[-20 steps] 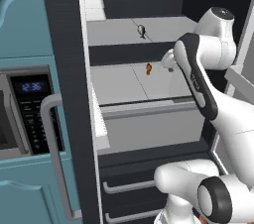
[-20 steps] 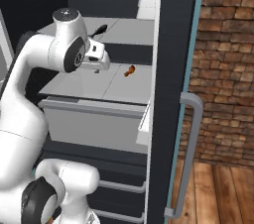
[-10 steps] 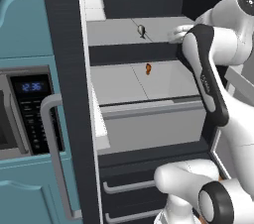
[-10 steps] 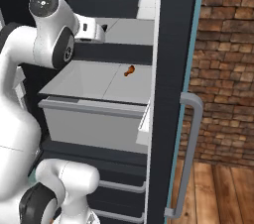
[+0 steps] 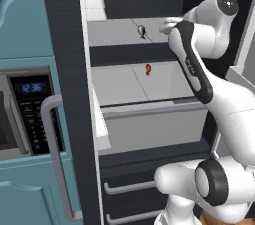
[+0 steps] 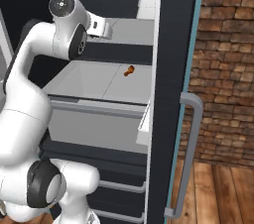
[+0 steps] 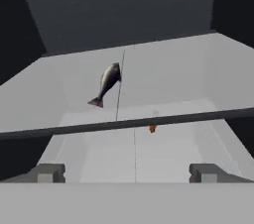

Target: Take the fish out of the fridge, briefly rinse it in the sink, and place it on the tray next to the sink.

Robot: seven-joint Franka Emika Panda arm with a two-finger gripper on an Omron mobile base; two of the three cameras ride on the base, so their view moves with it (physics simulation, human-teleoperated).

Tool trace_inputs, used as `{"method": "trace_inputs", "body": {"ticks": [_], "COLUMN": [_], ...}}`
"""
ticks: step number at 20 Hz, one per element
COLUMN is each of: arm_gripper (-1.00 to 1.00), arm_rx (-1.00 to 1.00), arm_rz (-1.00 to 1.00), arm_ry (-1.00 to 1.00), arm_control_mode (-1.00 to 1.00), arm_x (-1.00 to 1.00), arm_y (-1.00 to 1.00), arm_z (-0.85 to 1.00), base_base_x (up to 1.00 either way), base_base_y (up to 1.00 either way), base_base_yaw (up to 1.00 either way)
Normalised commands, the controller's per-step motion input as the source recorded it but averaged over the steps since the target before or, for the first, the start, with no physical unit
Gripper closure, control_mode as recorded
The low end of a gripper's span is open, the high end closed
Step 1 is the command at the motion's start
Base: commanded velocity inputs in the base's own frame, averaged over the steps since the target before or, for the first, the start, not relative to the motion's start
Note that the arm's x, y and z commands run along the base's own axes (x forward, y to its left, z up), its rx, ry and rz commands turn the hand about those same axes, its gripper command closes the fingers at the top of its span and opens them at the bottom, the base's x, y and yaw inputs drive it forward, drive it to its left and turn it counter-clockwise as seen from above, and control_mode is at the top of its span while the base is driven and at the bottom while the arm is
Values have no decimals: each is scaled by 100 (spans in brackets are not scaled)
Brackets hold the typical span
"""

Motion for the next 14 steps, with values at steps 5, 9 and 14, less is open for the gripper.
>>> {"method": "trace_inputs", "body": {"ticks": [5, 9, 14], "arm_gripper": [-100, -100, -100], "arm_rx": [14, 12, 3], "arm_rz": [-6, 0, 0], "arm_ry": [1, 16, 38], "arm_control_mode": [-100, -100, -100], "arm_x": [100, 100, 95], "arm_y": [13, 19, 9], "arm_z": [0, 0, 0], "base_base_x": [0, 0, 0], "base_base_y": [0, 0, 0], "base_base_yaw": [0, 0, 0]}}
